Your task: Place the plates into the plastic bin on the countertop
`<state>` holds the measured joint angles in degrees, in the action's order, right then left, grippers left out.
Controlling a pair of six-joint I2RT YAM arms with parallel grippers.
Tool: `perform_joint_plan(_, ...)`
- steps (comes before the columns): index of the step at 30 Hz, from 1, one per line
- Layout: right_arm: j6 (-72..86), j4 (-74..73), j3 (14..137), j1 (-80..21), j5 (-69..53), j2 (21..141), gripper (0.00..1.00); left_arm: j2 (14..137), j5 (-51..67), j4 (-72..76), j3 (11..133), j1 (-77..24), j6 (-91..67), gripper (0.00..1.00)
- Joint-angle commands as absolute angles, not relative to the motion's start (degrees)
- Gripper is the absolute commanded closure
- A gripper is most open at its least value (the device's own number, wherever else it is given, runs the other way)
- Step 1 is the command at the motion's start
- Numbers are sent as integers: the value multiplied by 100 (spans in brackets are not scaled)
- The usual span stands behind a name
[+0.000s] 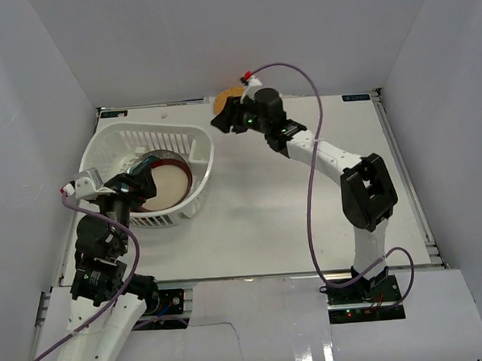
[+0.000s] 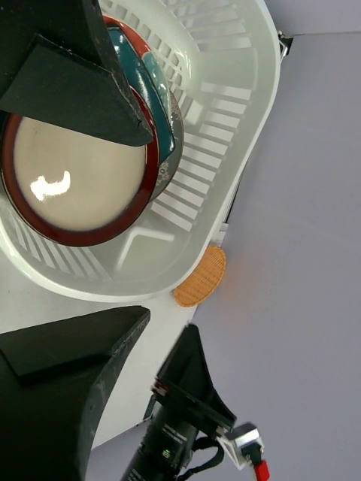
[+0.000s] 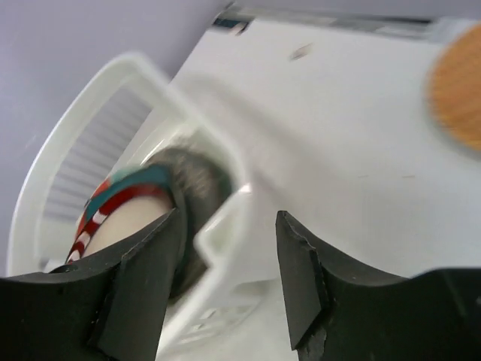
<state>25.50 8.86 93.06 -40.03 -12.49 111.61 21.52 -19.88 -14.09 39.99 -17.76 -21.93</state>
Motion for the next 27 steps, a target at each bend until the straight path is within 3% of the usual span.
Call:
perform_joint_plan(1, 3434, 2179, 8772, -2990, -986, 11126, 41, 2285, -1758, -1292, 3955, -1793, -2180, 2)
perform_joint_plan(7, 4288, 2918, 8963, -2216, -124, 12197, 31, 2522, -1600, -1274, 3973, -1793, -2153, 2)
perform_joint_plan(18, 6036, 3120, 10861, -2047, -527, 14729, 26, 2768, -1529, -1230, 3981, -1793, -2083, 2)
perform_joint_plan(23, 6529, 2735, 12065, -2188, -203, 15801, 27, 2865, -1520, -1213, 3981, -1775, -2048, 2)
perform_joint_plan(27, 6917, 2522, 12945, -2215, 174, 16347, 39, 2918, -1529, -1204, 3981, -1714, -2030, 2)
